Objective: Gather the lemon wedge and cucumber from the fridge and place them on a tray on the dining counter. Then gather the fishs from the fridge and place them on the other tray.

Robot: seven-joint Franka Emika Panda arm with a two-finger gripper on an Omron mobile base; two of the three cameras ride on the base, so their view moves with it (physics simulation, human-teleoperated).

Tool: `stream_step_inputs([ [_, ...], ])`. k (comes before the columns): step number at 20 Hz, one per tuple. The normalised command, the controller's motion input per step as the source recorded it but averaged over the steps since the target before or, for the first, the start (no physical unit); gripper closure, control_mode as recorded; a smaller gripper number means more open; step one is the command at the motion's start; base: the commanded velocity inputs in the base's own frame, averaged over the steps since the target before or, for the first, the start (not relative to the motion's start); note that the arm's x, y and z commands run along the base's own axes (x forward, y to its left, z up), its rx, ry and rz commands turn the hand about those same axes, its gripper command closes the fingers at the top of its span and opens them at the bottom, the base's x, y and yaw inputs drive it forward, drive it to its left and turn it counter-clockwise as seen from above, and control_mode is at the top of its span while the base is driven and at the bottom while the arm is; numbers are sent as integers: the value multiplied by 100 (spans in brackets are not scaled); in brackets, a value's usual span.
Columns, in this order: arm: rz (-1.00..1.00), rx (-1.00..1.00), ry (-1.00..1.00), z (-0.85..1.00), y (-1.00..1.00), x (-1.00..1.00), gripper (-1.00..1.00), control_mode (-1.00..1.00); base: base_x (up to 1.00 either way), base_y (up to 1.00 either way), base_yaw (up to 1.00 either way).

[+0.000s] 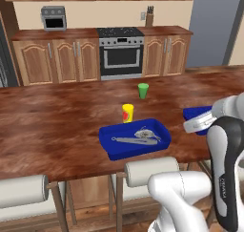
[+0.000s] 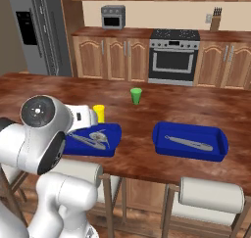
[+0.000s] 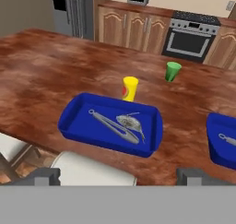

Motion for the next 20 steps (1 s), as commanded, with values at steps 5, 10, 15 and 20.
stream_step_inputs([
  [5,0,0,0,0,0,0,-100,100,-89,0,0],
  [10,0,0,0,0,0,0,-100,100,-100,17,0],
  [15,0,0,0,0,0,0,-100,100,-22,97,0],
  [20,0,0,0,0,0,0,-100,100,2,100,0],
])
